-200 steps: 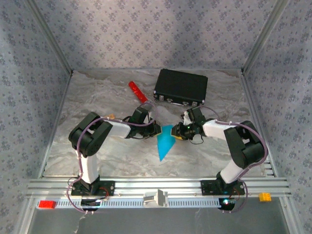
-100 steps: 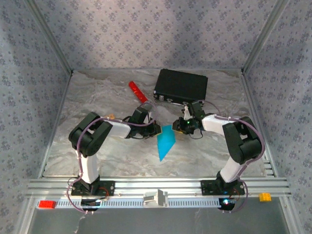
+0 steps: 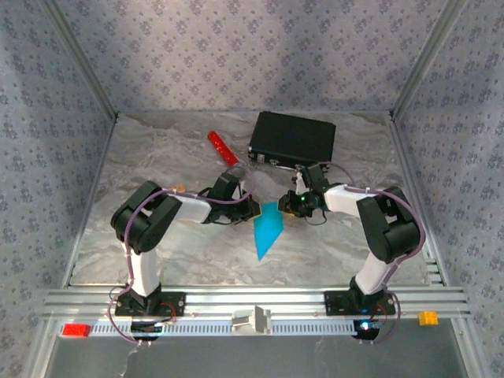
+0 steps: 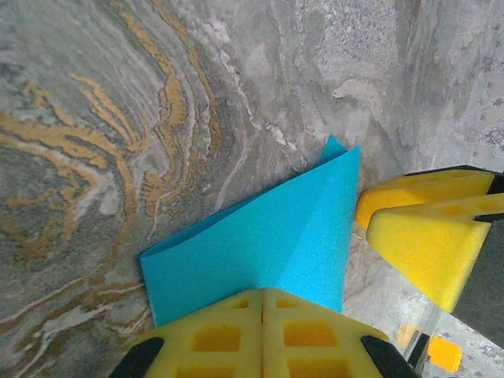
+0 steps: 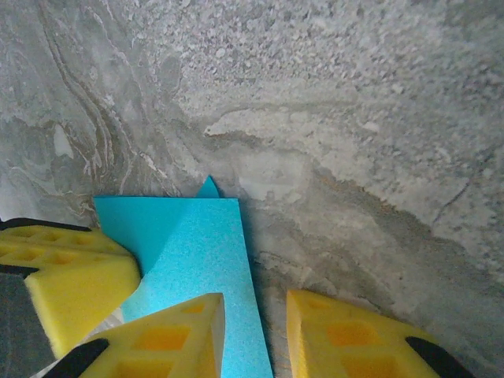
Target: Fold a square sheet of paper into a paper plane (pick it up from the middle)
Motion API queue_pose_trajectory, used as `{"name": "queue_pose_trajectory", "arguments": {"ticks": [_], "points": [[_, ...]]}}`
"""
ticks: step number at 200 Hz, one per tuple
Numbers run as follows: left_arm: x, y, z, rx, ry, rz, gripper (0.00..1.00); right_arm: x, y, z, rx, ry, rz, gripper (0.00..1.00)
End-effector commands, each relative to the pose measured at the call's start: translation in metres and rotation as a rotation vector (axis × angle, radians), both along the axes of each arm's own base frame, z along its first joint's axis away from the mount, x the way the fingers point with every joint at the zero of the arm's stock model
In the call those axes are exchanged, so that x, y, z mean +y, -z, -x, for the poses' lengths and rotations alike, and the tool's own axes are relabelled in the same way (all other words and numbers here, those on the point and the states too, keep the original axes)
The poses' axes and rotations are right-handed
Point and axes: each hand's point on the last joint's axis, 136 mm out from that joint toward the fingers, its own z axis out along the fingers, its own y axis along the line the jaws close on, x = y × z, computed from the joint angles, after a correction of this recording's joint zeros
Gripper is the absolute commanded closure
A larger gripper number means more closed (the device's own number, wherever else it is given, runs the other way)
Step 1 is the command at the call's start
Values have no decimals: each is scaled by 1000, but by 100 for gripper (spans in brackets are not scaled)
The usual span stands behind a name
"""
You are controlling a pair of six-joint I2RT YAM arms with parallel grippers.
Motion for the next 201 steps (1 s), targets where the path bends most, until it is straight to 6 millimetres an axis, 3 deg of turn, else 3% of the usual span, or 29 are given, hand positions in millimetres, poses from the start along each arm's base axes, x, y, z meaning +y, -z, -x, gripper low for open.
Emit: {"name": "queue_pose_trajectory", "arguments": {"ticks": [1,84,138,201], "points": [[14,32,10,62,-5,-82,93,9,12,25,54,-53,20,72],[14,33,11,65,-4,-84,93,2,11,40,39,-23,77,72],[15,33,11,69,-7,-87,93,12,7,47,71,-8,4,72],[13,33,10,69,-2,-85,93,15,-10,39,61,19,-140,71]]}}
